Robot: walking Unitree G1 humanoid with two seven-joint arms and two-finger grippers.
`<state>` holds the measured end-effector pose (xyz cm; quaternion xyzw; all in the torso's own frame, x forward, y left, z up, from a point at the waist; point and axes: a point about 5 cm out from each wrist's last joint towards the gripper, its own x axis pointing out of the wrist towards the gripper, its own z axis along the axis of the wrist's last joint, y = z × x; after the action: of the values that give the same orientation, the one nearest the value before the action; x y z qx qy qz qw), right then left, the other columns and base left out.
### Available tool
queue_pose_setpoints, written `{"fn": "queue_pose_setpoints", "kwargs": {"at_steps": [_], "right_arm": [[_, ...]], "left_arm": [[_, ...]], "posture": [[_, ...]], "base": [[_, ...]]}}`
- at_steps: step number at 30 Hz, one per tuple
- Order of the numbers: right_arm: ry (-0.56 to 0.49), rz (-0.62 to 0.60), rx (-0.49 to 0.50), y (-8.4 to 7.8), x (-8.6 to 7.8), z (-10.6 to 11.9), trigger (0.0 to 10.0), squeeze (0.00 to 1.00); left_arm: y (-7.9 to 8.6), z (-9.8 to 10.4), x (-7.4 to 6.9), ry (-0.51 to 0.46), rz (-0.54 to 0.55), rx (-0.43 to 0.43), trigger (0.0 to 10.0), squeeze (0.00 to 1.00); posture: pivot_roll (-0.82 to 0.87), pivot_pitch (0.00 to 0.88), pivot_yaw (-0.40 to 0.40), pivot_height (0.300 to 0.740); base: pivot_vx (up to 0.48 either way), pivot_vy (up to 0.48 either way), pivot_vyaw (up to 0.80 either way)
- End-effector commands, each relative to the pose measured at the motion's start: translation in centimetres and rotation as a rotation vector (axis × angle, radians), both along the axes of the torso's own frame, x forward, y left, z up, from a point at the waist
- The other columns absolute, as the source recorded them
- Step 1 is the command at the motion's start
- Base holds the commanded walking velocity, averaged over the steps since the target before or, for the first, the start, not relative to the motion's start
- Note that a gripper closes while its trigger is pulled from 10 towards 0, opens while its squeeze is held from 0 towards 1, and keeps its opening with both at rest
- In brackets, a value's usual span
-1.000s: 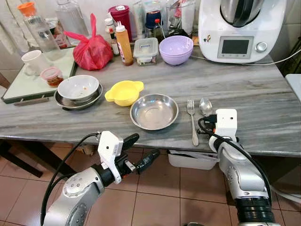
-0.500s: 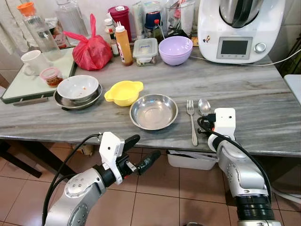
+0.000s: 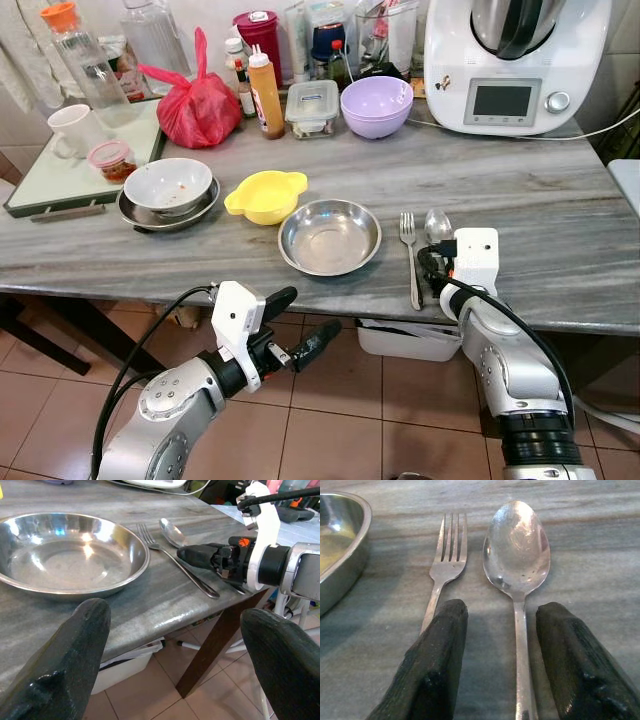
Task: Setting the table
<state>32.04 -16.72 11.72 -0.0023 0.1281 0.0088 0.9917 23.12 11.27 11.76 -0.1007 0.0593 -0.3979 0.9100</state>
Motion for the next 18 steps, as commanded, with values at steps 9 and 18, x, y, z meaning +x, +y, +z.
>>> {"fn": "queue_pose_setpoints", "kwargs": {"at_steps": [9, 18], "right_arm": [[-0.160, 0.036, -0.058, 0.3, 0.3, 2.6, 10.0, 1.00], [-0.337, 0.068, -0.133, 0.5, -0.3, 5.0, 10.0, 1.00]], "left_arm": [[0.6, 0.4, 0.3, -0.012, 0.039, -0.010, 10.0, 0.00], [0.9, 1.0, 0.7, -0.043, 0.069, -0.003, 10.0, 0.00]], "posture": [[-0.15, 0.082, 0.111, 0.740], [-0.14, 0.080, 0.111, 0.740]], "base": [[0.000, 0.000, 0.00], [0.000, 0.000, 0.00]]}}
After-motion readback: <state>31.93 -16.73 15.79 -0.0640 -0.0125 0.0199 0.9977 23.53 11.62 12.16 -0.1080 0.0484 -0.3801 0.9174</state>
